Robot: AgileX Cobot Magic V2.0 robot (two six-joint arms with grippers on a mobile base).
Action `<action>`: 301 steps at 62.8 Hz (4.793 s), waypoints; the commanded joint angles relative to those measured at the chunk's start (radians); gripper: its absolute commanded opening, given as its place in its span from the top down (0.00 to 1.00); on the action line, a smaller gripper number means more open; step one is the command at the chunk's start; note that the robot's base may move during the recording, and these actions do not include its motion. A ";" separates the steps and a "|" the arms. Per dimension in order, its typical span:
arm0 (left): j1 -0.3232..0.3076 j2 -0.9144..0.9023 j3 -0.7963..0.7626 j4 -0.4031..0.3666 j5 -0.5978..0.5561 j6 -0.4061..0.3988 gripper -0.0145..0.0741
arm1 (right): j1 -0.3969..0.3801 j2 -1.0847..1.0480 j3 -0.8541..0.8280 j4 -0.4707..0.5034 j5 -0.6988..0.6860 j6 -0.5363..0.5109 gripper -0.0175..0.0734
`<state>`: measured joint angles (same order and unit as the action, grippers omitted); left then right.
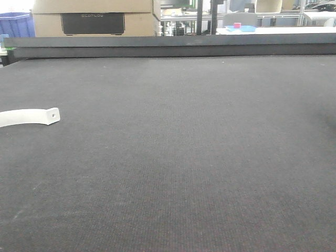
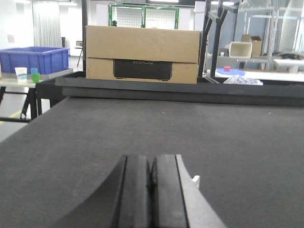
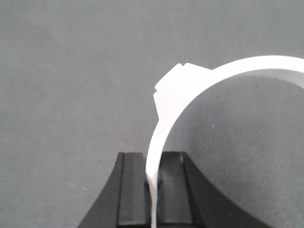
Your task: Grab PVC pipe and place in blue bin
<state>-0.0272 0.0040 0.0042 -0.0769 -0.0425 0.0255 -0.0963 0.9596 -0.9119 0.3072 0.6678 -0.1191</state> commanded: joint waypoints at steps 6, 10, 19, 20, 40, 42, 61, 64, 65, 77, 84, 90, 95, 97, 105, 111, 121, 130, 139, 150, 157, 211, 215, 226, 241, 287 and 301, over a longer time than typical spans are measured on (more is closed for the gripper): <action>0.004 -0.004 -0.004 -0.097 -0.015 -0.007 0.96 | 0.001 -0.149 -0.007 0.005 0.022 -0.020 0.99; 0.004 -0.004 -0.004 -0.095 -0.002 -0.007 0.96 | 0.001 -0.190 -0.007 0.005 0.032 -0.020 0.99; 0.004 -0.004 -0.080 -0.033 0.104 0.000 0.96 | 0.001 -0.261 -0.007 0.009 0.067 -0.021 0.99; 0.004 -0.004 -0.090 -0.031 0.117 0.000 0.96 | 0.001 -0.263 -0.007 0.011 0.072 -0.021 0.99; 0.004 0.131 -0.296 0.023 0.345 0.000 0.96 | 0.001 -0.301 -0.007 0.032 0.137 -0.052 0.99; 0.004 0.161 -0.313 0.041 0.366 0.000 0.96 | 0.001 -0.304 -0.007 0.032 0.137 -0.055 0.99; 0.004 0.570 -0.463 0.092 0.362 -0.005 0.96 | 0.001 -0.382 -0.007 0.043 0.137 -0.066 0.99; 0.004 0.625 -0.480 0.092 0.341 -0.005 0.96 | 0.001 -0.401 -0.007 0.043 0.137 -0.066 0.99; 0.004 0.639 -0.485 0.092 0.333 -0.005 0.96 | 0.001 -0.406 -0.007 0.043 0.137 -0.066 0.99; 0.004 0.775 -0.518 0.092 0.175 -0.005 0.96 | 0.001 -0.469 0.000 0.043 0.158 -0.066 0.99; 0.004 0.815 -0.518 0.146 0.135 -0.005 0.96 | 0.001 -0.510 0.038 0.043 0.184 -0.066 0.99; 0.004 0.847 -0.518 0.163 0.124 -0.005 0.96 | 0.001 -0.563 0.087 0.043 0.178 -0.066 0.99; 0.004 0.866 -0.518 0.163 0.124 -0.005 0.96 | 0.001 -0.604 0.119 0.047 0.173 -0.066 0.99; 0.004 0.876 -0.518 0.163 0.124 -0.005 0.96 | 0.001 -0.623 0.128 0.047 0.172 -0.066 0.99; 0.004 0.899 -0.518 0.128 0.125 -0.005 0.96 | 0.001 -0.674 0.142 0.047 0.169 -0.066 0.99; 0.004 0.900 -0.518 0.107 0.120 -0.005 0.96 | 0.001 -0.685 0.143 0.047 0.169 -0.066 0.99; 0.004 0.898 -0.518 0.107 0.037 -0.005 0.96 | 0.001 -0.685 0.143 0.063 0.172 -0.066 0.99; 0.004 0.898 -0.518 0.107 -0.003 -0.005 0.96 | 0.001 -0.685 0.143 0.069 0.173 -0.066 0.99; 0.004 0.898 -0.518 0.107 -0.008 -0.005 0.96 | 0.001 -0.685 0.143 0.070 0.178 -0.066 0.99; 0.004 0.898 -0.518 0.107 -0.015 -0.005 0.96 | 0.001 -0.685 0.143 0.080 0.194 -0.066 0.99; 0.004 0.898 -0.518 0.100 -0.015 -0.005 0.96 | 0.001 -0.685 0.143 0.084 0.194 -0.066 0.99; 0.004 1.003 -0.518 0.100 -0.016 -0.005 0.96 | 0.001 -0.685 0.143 0.087 0.199 -0.066 0.99; 0.004 1.038 -0.518 0.100 -0.016 -0.005 0.96 | 0.001 -0.685 0.143 0.086 0.201 -0.066 0.99; 0.004 1.131 -0.518 0.077 -0.050 -0.005 0.96 | 0.001 -0.685 0.143 0.086 0.218 -0.066 0.99; 0.008 1.187 -0.524 0.054 -0.059 -0.005 0.96 | 0.001 -0.685 0.143 0.086 0.243 -0.066 0.99; 0.144 1.196 -0.525 -0.033 0.043 -0.005 0.50 | 0.001 -0.685 0.143 0.087 0.244 -0.066 0.99; 0.078 1.274 -0.529 -0.079 0.034 -0.005 0.49 | 0.001 -0.685 0.143 0.087 0.244 -0.066 0.99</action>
<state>0.0826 1.2498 -0.5141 -0.1435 0.0166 0.0255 -0.0963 0.2765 -0.7701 0.3910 0.9288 -0.1755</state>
